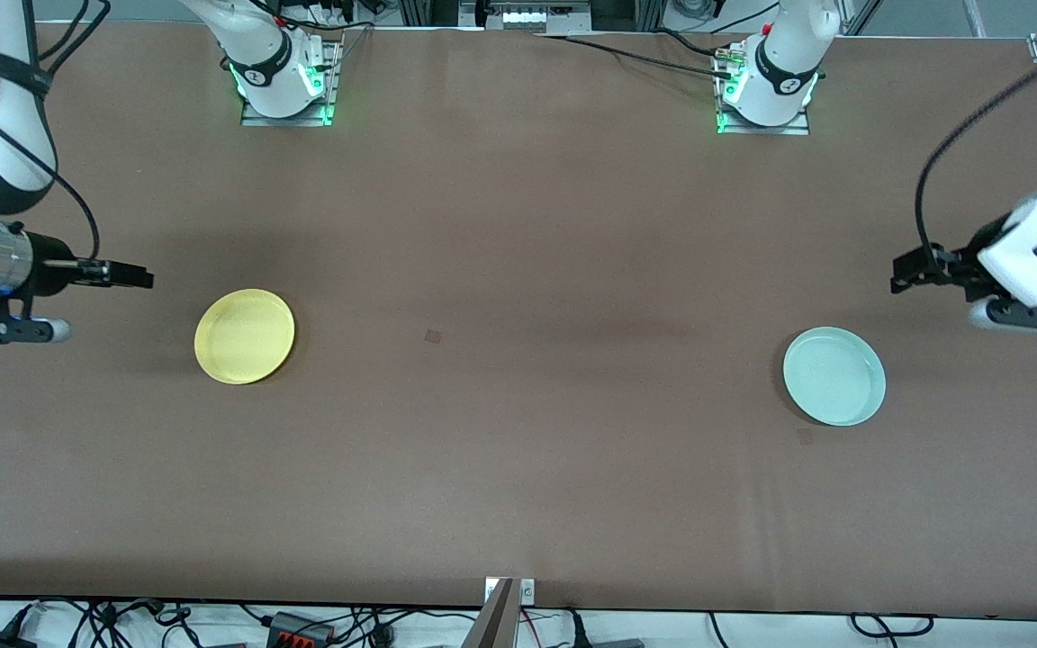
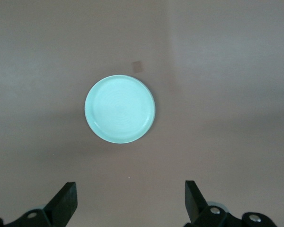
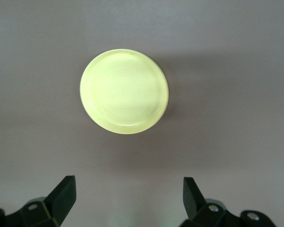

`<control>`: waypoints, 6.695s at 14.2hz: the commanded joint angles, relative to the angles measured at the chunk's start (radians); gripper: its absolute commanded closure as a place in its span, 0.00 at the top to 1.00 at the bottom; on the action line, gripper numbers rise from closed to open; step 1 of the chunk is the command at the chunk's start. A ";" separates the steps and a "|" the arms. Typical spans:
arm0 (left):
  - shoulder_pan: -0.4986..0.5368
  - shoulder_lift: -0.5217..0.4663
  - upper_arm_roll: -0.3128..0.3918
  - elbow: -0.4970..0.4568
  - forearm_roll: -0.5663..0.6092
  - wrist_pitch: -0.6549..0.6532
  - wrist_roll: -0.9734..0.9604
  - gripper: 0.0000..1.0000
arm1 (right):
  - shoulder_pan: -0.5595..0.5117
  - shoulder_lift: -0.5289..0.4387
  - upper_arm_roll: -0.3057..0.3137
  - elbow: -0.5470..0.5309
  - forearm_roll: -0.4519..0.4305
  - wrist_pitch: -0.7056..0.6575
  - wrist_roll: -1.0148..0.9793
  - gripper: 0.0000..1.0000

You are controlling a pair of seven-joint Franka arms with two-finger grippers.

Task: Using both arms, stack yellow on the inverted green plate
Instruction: 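Reach the right gripper to the yellow plate while the left gripper reaches the green plate, then grasp the yellow rim with the right gripper while the left gripper grasps the green, then lift the green plate with the left gripper and flip it upside down, then lower the inverted green plate onto the table center with the left gripper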

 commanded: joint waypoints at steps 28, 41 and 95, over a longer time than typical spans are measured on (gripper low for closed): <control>0.274 0.535 -0.021 -0.095 -0.364 0.620 0.805 0.05 | -0.059 0.421 0.010 0.012 -0.054 0.225 -0.061 0.44; 0.105 0.343 -0.014 -0.064 -0.051 0.590 0.529 0.01 | -0.059 0.428 0.012 0.014 -0.040 0.225 -0.099 0.00; -0.679 0.516 -0.008 0.174 0.267 0.548 -1.113 1.00 | 0.099 0.396 0.101 0.388 0.151 -0.139 -0.018 0.00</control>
